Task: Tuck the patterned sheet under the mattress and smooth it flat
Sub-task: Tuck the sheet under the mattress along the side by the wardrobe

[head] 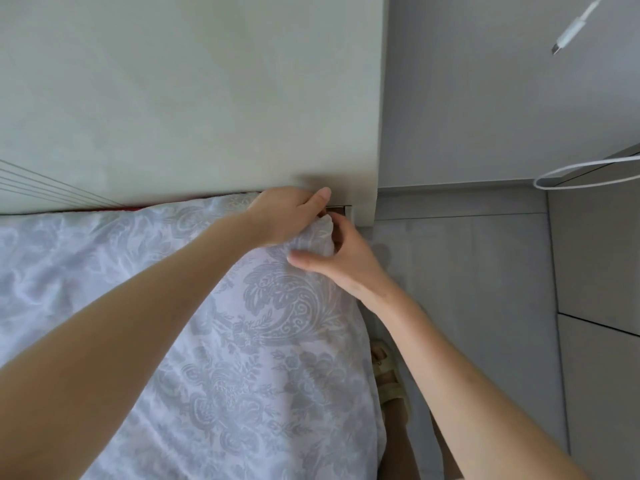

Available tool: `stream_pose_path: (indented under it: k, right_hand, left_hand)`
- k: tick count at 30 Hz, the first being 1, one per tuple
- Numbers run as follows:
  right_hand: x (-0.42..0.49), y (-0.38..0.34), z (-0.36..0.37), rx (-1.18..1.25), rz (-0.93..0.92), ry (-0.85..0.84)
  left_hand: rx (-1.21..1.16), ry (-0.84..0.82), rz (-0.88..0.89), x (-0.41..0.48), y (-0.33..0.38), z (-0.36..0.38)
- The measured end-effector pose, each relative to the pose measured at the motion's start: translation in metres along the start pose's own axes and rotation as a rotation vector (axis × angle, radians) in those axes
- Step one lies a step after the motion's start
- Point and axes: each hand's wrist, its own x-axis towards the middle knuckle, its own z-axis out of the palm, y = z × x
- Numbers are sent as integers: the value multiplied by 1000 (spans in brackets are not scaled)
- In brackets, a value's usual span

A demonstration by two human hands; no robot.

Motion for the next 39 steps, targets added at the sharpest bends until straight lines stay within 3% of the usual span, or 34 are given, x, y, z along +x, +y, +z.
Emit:
stream_pose_path:
  k: [2,3,5,6,9,12,15,18,21,24,27,30,34,36,39]
  right_hand:
    - [7,-1,-7,-12,24,-16]
    - [10,-1,-11,-2,38,-35]
    - [17,-3,-18,15,62,-83]
    - [19,-4,-20,17,71,-109]
    - [25,-6,-24,14,89,-159]
    - [32,-3,-27,0,93,-179]
    - [43,3,-31,-9,117,-170]
    - [52,11,-36,-25,143,-171]
    - [61,25,-38,-48,154,-93]
    - [71,34,-35,-93,128,-14]
    - [80,40,-37,-134,126,-11]
    - [89,42,-38,-198,132,-3]
    - [78,40,-37,-68,121,39]
    - [55,48,-42,134,122,165]
    - [7,80,-51,329,149,345]
  left_hand:
    - [-291,121,54,-18,-10,-5]
    - [-311,271,100,-29,-17,-7]
    - [-109,548,99,-48,-43,-8]
    - [-8,581,24,-53,-59,-7]
    - [124,379,-267,-46,-103,1]
    - [100,211,-395,-21,-120,7]
    - [79,170,-423,2,-122,15]
    - [172,262,-477,13,-112,26]
    - [206,452,-366,4,-82,41]
    - [190,618,-7,-15,-61,61]
    - [296,492,241,-21,-59,81]
    - [340,236,229,-11,-66,97]
    - [306,133,190,1,-76,100]
    - [311,169,192,-2,-69,91]
    - [325,413,268,-8,-44,73]
